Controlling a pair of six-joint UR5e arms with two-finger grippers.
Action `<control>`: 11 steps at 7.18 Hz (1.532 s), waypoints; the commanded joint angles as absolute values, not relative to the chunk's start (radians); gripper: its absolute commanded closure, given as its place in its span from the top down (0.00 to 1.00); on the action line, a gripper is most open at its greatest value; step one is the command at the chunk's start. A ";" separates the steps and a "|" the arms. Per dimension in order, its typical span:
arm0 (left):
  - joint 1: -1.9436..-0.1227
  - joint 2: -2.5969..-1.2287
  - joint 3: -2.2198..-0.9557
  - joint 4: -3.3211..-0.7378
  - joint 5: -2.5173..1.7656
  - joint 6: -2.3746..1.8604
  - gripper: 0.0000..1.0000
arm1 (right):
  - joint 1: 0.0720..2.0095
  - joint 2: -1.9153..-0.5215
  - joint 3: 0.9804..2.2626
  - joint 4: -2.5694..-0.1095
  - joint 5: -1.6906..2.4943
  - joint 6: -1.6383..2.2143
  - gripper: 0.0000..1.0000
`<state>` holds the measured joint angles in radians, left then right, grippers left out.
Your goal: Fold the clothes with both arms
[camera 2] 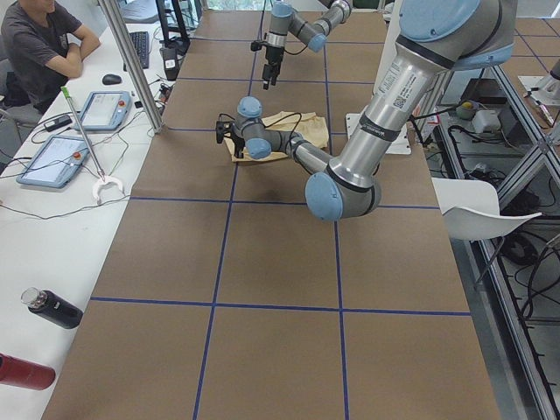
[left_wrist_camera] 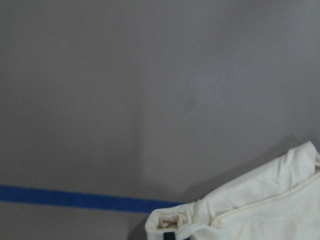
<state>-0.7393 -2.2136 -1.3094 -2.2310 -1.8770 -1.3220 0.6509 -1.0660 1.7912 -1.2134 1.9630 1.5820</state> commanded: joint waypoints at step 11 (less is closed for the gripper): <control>-0.884 -2.236 -1.260 -2.312 -1.893 -1.203 1.00 | 0.601 -1.079 1.787 -1.216 1.905 1.530 1.00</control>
